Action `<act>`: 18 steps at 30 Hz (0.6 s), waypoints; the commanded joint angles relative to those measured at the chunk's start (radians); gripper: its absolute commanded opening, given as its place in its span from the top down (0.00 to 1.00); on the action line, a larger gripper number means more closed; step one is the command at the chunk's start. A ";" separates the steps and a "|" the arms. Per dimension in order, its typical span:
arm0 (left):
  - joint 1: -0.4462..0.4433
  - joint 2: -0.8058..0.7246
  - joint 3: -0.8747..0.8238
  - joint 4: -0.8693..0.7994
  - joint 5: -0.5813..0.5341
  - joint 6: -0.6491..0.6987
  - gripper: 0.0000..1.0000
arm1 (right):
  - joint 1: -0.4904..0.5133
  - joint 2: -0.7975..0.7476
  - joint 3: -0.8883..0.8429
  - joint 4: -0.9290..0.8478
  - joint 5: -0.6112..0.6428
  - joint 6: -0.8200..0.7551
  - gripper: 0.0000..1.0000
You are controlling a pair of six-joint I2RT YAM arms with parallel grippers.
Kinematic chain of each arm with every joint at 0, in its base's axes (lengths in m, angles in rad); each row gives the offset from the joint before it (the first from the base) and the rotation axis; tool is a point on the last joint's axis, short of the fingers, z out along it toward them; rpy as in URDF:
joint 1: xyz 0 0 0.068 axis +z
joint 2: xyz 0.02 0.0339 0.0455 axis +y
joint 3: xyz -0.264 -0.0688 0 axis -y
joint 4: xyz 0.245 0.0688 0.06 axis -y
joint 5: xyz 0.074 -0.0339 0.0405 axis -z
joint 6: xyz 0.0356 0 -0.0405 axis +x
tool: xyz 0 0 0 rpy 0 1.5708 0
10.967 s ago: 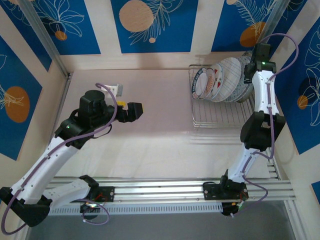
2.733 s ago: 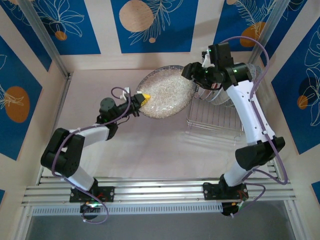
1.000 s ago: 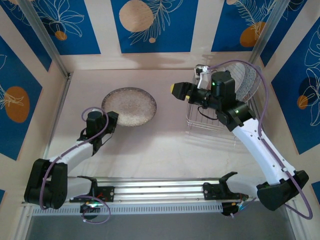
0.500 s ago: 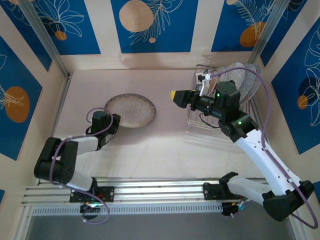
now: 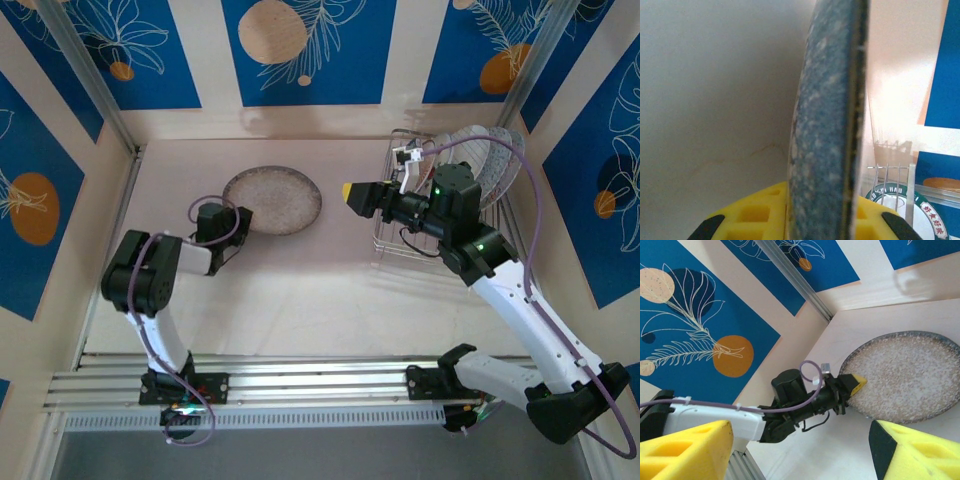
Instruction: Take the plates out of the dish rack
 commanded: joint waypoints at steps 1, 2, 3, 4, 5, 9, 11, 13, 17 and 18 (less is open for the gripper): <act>0.027 0.023 0.107 0.304 0.050 -0.012 1.00 | 0.006 -0.022 -0.008 -0.020 0.003 -0.012 0.27; 0.032 0.040 0.127 0.302 0.052 -0.012 1.00 | 0.008 -0.023 -0.007 -0.024 0.004 -0.011 0.27; 0.040 0.054 0.144 0.300 0.056 -0.011 1.00 | 0.007 -0.024 -0.007 -0.028 0.006 -0.010 0.27; 0.045 0.071 0.159 0.294 0.064 -0.010 1.00 | 0.008 -0.024 -0.007 -0.032 0.007 -0.011 0.27; 0.052 0.087 0.178 0.289 0.074 -0.009 1.00 | 0.008 -0.025 -0.006 -0.036 0.010 -0.009 0.27; 0.073 0.142 0.228 0.263 0.106 -0.002 1.00 | 0.008 -0.026 -0.005 -0.057 0.017 -0.007 0.27; 0.081 0.164 0.239 0.261 0.113 -0.005 1.00 | 0.008 -0.025 -0.005 -0.061 0.020 -0.007 0.27; 0.090 0.188 0.251 0.263 0.125 -0.008 1.00 | 0.008 -0.019 -0.004 -0.067 0.026 -0.001 0.26; 0.110 0.222 0.274 0.245 0.145 -0.007 1.00 | 0.013 0.012 0.026 -0.098 0.049 -0.013 0.26; 0.113 0.228 0.280 0.234 0.149 -0.005 1.00 | 0.016 0.018 0.030 -0.100 0.059 -0.015 0.26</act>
